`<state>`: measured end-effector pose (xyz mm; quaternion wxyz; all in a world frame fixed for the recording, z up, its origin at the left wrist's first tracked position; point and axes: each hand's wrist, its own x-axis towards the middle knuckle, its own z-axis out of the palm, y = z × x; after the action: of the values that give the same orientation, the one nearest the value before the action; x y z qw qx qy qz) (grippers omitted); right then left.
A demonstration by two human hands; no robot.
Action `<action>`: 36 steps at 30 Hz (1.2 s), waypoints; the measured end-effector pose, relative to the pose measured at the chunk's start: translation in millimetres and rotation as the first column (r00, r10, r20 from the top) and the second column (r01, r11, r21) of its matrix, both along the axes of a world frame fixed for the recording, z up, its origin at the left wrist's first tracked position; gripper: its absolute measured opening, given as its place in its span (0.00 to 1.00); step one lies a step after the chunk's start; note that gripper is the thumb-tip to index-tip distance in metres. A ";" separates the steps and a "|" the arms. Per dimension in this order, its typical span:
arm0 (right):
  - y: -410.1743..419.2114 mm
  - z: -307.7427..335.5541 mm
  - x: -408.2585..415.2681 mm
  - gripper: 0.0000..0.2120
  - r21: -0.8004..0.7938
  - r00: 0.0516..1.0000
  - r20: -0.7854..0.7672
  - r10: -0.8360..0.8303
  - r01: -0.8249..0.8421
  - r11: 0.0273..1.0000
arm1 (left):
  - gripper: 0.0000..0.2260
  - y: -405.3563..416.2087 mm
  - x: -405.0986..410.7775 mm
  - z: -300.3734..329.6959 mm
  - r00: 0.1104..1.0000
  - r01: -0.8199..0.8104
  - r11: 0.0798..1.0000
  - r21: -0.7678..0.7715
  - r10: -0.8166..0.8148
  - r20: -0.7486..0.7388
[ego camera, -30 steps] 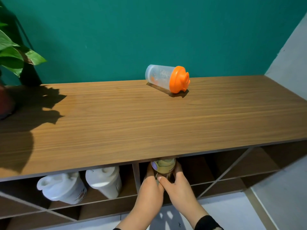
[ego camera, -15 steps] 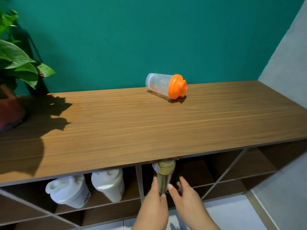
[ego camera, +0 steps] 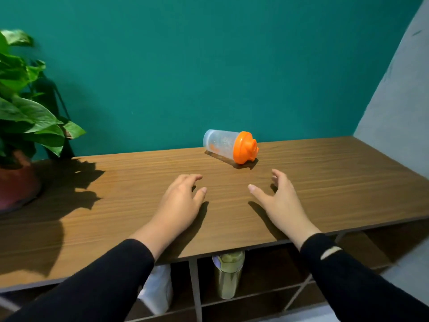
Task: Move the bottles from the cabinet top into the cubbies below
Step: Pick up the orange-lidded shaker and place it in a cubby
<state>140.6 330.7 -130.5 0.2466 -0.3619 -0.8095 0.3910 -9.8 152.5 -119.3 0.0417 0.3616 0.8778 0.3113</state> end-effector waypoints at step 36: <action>-32.0 83.8 113.2 0.47 0.455 0.818 -0.087 0.568 -0.475 0.753 | 0.43 -20.8 93.9 78.4 0.862 0.505 0.861 0.056 -0.499 -0.091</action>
<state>253.8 298.7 -46.7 0.2856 -0.0140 -0.9096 0.3016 84.1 131.7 -41.0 0.0750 0.5903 0.7414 0.3102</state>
